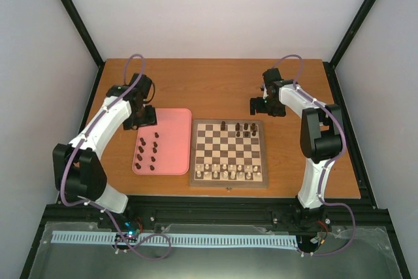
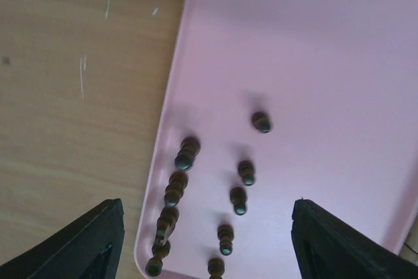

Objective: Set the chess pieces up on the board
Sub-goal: Place the chess piece on the chessboard, then pick up the chess piece from the storage box.

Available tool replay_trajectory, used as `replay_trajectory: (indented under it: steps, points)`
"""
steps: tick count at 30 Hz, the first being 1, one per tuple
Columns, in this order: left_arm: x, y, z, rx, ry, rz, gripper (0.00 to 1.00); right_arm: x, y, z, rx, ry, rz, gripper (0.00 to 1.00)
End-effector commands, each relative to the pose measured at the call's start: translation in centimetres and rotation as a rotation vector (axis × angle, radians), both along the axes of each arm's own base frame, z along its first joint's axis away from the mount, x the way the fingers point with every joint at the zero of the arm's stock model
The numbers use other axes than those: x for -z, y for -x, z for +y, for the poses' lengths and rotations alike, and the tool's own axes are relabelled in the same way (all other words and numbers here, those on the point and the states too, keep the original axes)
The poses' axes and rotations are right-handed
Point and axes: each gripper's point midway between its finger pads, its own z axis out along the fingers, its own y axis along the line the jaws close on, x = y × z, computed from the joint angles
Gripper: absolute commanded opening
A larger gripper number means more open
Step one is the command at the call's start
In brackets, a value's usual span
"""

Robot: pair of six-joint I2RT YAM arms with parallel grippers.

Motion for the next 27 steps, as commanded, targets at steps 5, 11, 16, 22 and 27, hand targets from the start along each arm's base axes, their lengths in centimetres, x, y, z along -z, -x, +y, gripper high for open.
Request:
replay_trajectory:
  steps: [5,11,16,22,27]
  points:
    - [3.3,1.6,2.1,-0.131,0.078,0.021,0.64,-0.1,-0.4,0.7,-0.017,-0.011,-0.009,1.00]
    - [6.5,1.2,1.6,-0.119,0.108,0.077,0.53,-0.1,-0.3,0.9,-0.022,-0.010,-0.008,1.00]
    - [8.2,0.5,1.6,-0.120,0.119,0.102,0.46,-0.1,-0.2,0.7,-0.022,-0.004,-0.007,1.00]
    - [9.1,0.4,2.1,-0.130,0.124,0.127,0.46,0.0,-0.3,0.6,-0.023,0.005,-0.006,1.00]
    - [10.1,0.9,2.3,-0.132,0.123,0.154,0.45,0.3,-0.3,0.5,-0.022,0.011,-0.001,1.00]
